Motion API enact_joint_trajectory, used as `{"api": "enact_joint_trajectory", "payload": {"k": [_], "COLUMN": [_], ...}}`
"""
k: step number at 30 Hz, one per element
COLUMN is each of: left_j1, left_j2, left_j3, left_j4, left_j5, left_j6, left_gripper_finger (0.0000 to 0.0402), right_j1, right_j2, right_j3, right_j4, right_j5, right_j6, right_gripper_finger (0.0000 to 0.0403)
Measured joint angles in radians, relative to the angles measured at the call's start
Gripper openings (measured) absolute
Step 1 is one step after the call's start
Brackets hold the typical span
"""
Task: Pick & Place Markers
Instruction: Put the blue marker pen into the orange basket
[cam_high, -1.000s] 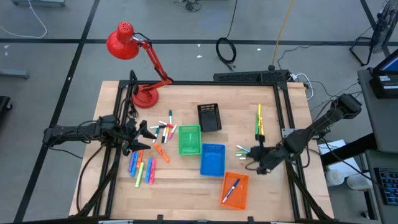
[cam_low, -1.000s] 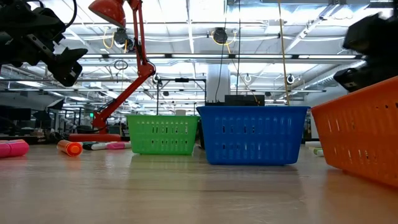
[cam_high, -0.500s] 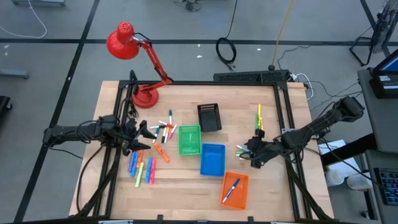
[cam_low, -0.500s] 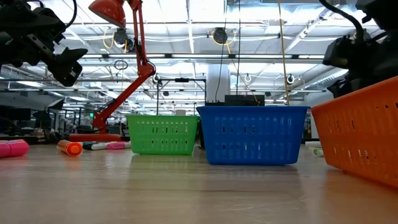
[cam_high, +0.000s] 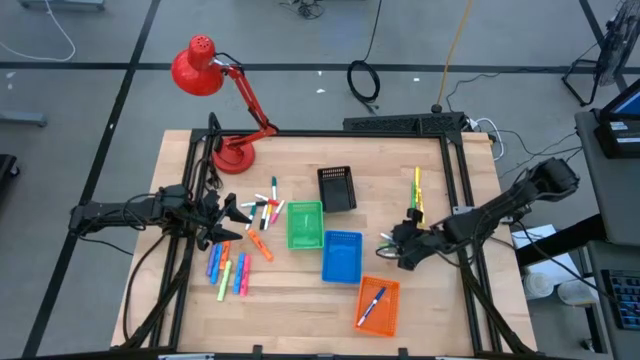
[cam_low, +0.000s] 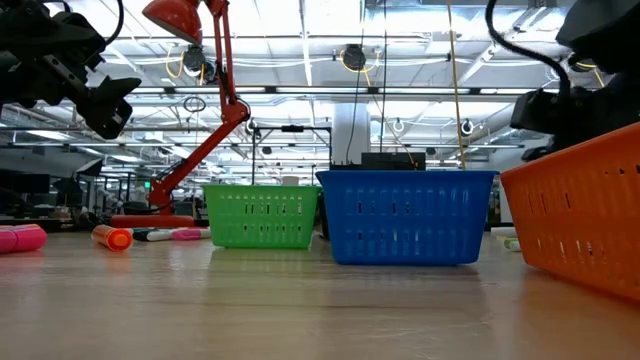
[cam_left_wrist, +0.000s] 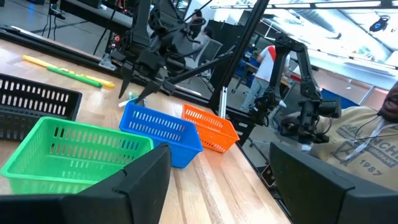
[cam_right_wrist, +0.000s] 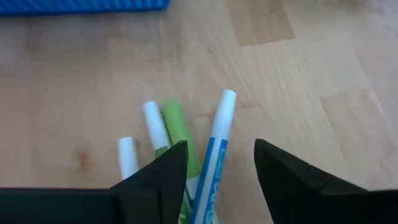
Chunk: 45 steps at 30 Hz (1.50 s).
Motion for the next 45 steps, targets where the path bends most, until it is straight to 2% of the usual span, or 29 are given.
{"api": "enact_joint_trajectory", "payload": {"k": [7, 12, 17, 25, 35, 45], "left_j1": [0.0, 0.0, 0.0, 0.0, 0.0, 0.0], "left_j2": [0.0, 0.0, 0.0, 0.0, 0.0, 0.0], "left_j3": [0.0, 0.0, 0.0, 0.0, 0.0, 0.0], "left_j4": [0.0, 0.0, 0.0, 0.0, 0.0, 0.0], "left_j5": [0.0, 0.0, 0.0, 0.0, 0.0, 0.0], "left_j6": [0.0, 0.0, 0.0, 0.0, 0.0, 0.0], "left_gripper_finger": [0.0273, 0.0274, 0.0274, 0.0274, 0.0274, 0.0274], "right_j1": [-0.026, -0.046, -0.063, -0.064, -0.064, -0.064], "right_j2": [0.017, 0.016, 0.016, 0.018, 0.016, 0.015], "right_j3": [0.001, 0.002, 0.003, 0.003, -0.002, -0.001], "right_j4": [0.01, 0.01, 0.01, 0.007, 0.033, 0.074], "right_j5": [-0.003, -0.07, -0.106, -0.107, -0.12, -0.108], "right_j6": [0.002, 0.032, 0.057, 0.041, -0.002, -0.061], "right_gripper_finger": [0.0153, 0.013, 0.009, 0.0019, 0.0027, 0.0017]}}
